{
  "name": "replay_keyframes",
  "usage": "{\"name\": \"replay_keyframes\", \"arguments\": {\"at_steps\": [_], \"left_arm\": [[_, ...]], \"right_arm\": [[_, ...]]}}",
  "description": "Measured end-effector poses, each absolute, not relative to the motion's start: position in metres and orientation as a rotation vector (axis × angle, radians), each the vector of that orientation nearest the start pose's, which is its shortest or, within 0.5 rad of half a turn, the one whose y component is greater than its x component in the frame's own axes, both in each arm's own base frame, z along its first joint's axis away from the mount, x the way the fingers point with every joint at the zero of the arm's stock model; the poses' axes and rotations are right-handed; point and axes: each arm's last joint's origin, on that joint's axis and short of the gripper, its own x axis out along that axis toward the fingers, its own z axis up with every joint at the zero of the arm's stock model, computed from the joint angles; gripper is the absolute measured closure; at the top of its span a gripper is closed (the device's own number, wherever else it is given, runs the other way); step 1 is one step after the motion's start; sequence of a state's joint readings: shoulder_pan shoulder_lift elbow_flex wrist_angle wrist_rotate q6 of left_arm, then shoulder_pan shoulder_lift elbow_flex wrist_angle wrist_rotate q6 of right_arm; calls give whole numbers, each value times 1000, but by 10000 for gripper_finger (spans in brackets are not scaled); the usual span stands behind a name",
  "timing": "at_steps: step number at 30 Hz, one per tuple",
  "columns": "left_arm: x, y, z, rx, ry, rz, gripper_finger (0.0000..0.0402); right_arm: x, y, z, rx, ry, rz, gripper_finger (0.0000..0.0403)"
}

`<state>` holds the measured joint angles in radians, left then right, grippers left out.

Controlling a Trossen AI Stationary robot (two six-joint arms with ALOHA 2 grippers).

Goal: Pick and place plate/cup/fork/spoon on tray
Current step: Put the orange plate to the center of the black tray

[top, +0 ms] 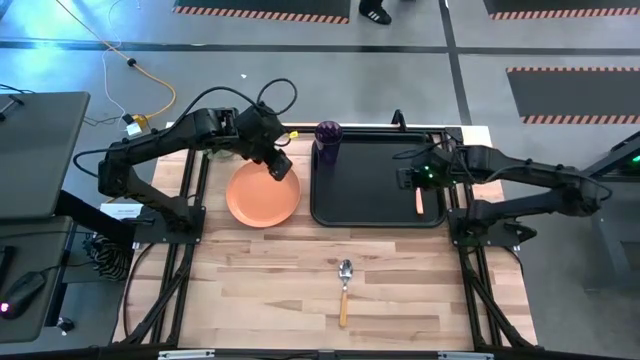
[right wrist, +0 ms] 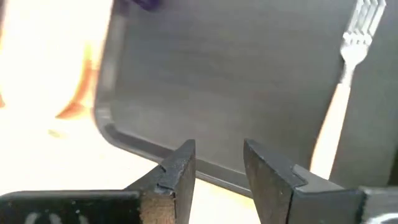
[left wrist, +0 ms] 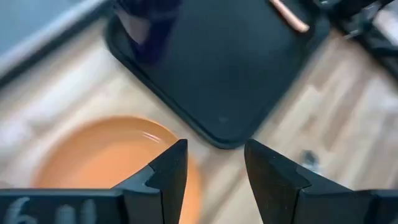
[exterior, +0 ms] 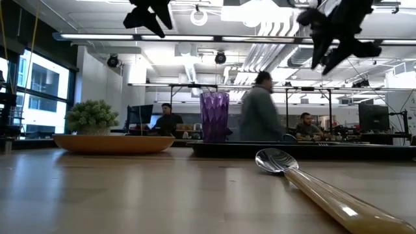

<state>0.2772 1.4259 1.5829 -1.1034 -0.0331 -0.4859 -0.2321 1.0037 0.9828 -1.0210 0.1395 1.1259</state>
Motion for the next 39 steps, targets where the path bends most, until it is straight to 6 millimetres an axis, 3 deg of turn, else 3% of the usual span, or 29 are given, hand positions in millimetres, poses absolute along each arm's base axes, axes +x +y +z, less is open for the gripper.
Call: {"name": "replay_keyframes", "arguments": {"at_steps": [10, 24, 29, 39], "left_arm": [[270, 27, 384, -688, 857, 466, 258], [274, -19, 381, -669, 828, 512, 259], [284, -27, 366, -565, 899, 546, 259], [325, -23, 306, -381, 1147, 646, 259]], "right_arm": [[172, -31, 339, 995, 597, -836, 277], [173, -27, 340, 933, 691, -693, 277], [173, -27, 340, 921, 695, -687, 277], [173, -27, 340, 905, 703, -674, 277]]}}
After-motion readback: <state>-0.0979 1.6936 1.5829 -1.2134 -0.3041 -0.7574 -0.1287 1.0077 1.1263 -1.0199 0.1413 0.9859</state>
